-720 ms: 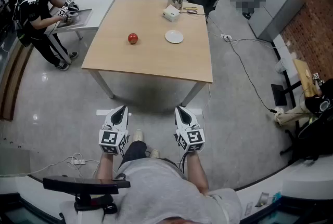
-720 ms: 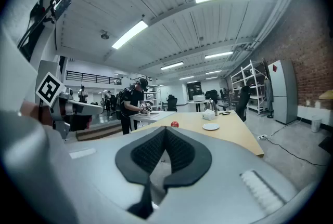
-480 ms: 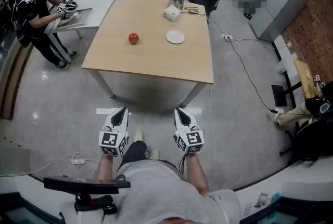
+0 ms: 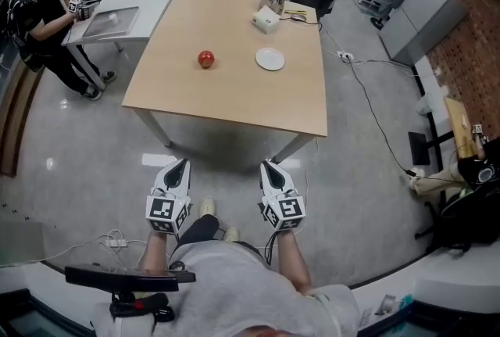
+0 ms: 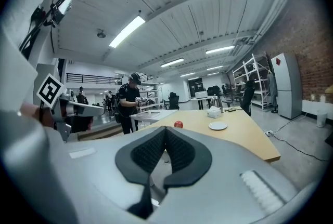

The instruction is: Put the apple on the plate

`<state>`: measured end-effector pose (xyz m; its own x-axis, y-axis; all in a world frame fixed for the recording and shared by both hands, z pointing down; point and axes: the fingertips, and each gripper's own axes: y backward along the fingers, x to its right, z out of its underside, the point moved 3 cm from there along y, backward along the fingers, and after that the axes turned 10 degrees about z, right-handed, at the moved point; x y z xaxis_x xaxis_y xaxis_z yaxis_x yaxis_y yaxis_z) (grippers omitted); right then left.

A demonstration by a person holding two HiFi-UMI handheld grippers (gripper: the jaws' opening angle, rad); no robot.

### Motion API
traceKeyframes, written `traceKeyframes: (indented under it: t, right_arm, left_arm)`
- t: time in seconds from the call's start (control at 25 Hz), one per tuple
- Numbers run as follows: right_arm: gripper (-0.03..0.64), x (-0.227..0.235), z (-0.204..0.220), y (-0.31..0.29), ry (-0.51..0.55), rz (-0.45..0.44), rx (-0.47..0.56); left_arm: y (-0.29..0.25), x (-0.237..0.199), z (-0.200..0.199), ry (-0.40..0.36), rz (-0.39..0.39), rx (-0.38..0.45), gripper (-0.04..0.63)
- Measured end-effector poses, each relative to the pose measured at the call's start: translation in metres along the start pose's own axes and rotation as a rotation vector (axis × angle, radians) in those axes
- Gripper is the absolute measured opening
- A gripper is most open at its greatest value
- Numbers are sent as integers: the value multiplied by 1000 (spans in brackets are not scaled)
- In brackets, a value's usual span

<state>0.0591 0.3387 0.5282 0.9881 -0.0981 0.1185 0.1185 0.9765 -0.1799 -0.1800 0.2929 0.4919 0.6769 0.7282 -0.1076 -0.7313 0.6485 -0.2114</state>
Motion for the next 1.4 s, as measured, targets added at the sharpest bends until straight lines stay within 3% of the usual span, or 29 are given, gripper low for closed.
traceKeyframes:
  t: [0.76, 1.4]
  right_arm:
    - [6, -57, -31, -134, 29, 17, -20]
    - [6, -32, -35, -202, 6, 1, -12]
  left_arm:
    - [-41, -138, -21, 38, 48, 21, 20]
    - [-90, -176, -26, 30, 9, 8, 20]
